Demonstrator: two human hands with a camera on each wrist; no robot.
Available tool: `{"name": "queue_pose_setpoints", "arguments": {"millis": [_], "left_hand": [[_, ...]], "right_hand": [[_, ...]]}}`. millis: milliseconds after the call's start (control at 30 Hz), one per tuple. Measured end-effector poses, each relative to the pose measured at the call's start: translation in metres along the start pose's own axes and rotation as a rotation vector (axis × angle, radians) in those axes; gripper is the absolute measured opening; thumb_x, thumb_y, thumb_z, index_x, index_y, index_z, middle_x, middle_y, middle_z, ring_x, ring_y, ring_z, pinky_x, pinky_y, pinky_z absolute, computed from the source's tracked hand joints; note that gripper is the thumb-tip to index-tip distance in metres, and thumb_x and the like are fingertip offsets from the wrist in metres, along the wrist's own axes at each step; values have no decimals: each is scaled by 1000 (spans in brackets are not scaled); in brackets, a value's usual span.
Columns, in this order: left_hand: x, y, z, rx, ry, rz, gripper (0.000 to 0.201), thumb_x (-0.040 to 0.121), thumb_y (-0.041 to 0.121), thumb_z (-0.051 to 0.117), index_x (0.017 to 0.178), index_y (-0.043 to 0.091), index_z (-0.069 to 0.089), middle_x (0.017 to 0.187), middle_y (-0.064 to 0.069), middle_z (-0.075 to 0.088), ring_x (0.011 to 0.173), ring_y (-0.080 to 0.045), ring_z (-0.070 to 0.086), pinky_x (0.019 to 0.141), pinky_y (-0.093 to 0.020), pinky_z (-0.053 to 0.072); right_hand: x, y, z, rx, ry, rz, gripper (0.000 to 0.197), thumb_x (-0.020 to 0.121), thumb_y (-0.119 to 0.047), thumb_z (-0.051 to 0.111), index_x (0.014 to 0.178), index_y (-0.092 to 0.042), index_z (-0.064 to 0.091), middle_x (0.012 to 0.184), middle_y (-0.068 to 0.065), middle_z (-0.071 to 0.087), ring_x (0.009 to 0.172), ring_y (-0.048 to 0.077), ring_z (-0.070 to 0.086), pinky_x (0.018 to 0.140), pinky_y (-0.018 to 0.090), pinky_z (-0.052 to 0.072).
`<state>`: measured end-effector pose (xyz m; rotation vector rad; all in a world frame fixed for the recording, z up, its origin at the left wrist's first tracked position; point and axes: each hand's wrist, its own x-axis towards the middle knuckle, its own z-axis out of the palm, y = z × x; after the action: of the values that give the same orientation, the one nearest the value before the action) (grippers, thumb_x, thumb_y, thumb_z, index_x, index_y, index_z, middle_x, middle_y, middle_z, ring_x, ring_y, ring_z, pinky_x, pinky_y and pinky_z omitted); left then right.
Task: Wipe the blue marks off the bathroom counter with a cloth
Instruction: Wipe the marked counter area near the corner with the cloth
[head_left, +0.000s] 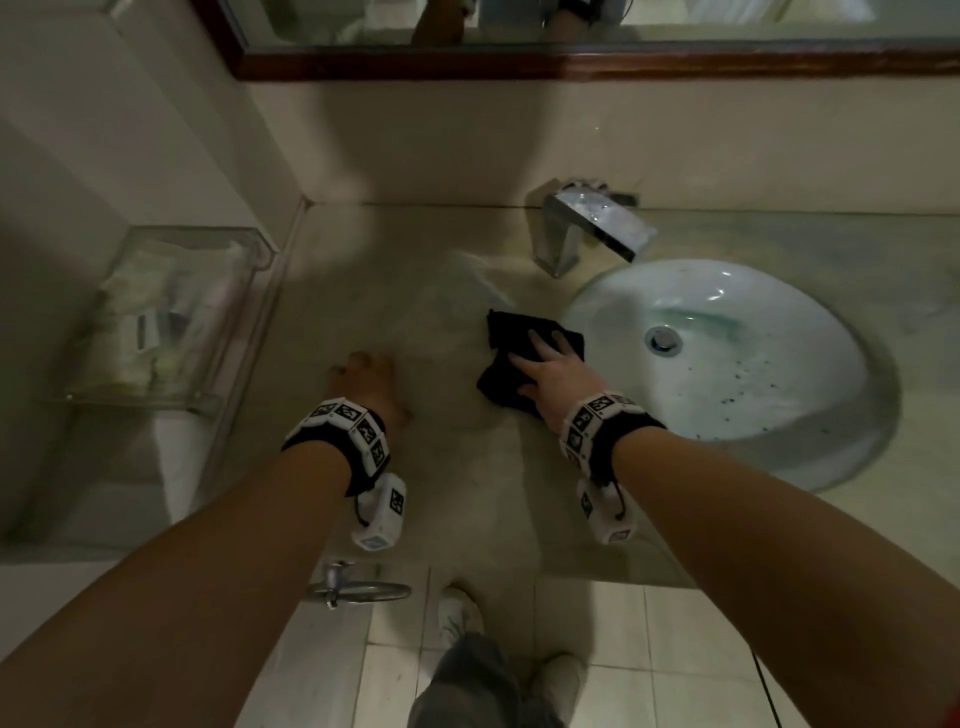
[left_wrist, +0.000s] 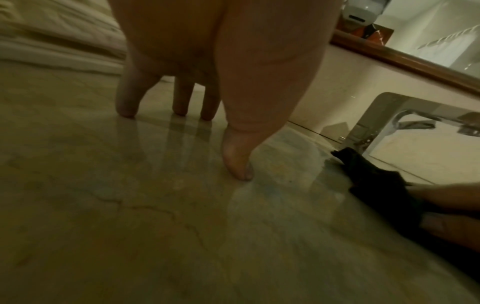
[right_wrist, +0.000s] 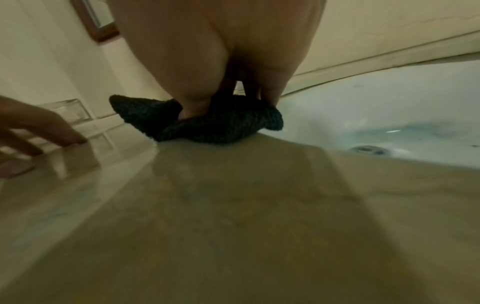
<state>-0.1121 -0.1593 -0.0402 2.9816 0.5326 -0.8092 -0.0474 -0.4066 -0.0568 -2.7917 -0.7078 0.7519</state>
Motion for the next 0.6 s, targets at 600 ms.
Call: {"name": "queue_pose_setpoints", "arguments": {"millis": [600], "left_hand": [[-4,-6,0,-42,3,7,78,73,52,69,137,22,37,140,-11,34,121,-40,40,104,-43,36]], "right_hand": [[-17,-17,-16,-15,121,-226,49,98,-27,53,144,-36,43,163,1,11,150,29,6,120,45,17]]}}
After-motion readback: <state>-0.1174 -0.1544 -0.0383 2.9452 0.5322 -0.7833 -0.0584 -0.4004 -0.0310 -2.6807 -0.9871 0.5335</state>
